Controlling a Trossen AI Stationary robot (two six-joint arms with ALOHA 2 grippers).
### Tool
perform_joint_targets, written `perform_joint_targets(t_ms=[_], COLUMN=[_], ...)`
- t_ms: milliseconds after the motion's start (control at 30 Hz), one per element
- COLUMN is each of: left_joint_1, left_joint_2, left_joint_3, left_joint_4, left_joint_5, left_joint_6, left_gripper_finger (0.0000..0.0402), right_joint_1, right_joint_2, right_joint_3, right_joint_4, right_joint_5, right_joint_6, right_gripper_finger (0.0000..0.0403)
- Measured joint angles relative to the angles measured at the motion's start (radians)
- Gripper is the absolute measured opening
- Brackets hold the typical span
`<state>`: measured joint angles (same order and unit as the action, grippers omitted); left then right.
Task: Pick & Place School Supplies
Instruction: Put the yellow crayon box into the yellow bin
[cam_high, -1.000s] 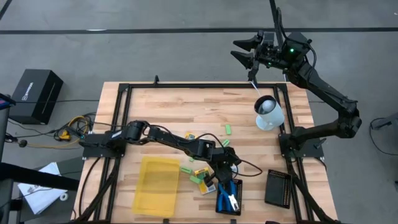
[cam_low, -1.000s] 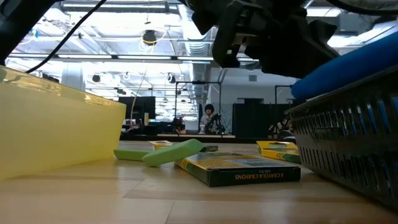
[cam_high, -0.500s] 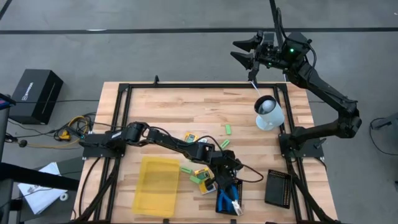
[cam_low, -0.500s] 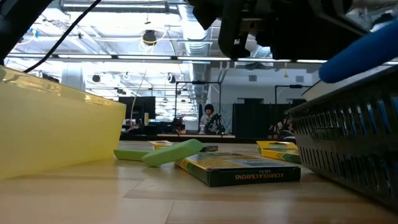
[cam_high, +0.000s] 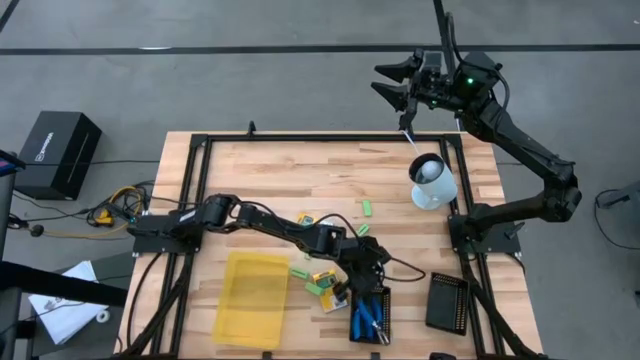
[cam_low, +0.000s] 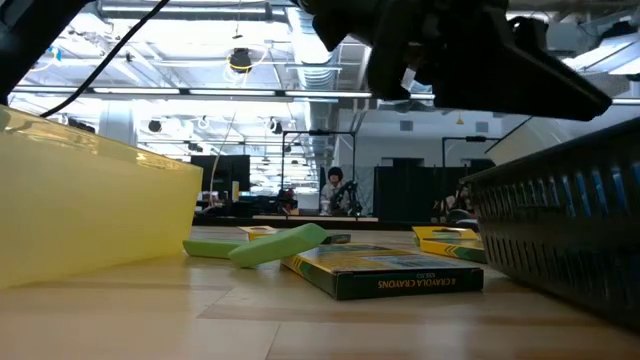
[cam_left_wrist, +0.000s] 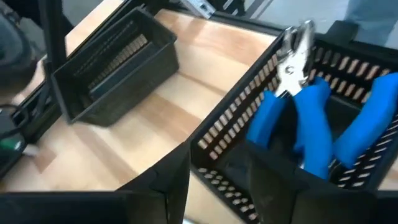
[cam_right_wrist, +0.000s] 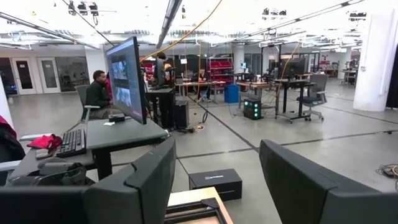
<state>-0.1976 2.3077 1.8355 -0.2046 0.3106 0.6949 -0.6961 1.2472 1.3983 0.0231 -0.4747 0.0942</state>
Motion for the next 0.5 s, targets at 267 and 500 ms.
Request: perform_joint_targets(t_ms=[267, 500], left_joint_1=[0.063, 0.159], left_joint_2=[-0.010, -0.067], left_joint_3=[-0.001, 0.000], left_joint_4=[-0.012, 0.005], left_joint_5=[-0.071, -0.105], left_joint_6=[-0.241, -0.473], left_gripper_finger=[0.0140, 0.0140], right_joint_1=[0.000, -0.015], right_joint_2=[0.000, 0.000], right_joint_3=[0.000, 0.000], right_joint_4=[0.012, 0.019], right_joint_5=[-0.001, -0.001], right_joint_6=[0.000, -0.026], right_gripper_finger=[0.0224, 0.0224])
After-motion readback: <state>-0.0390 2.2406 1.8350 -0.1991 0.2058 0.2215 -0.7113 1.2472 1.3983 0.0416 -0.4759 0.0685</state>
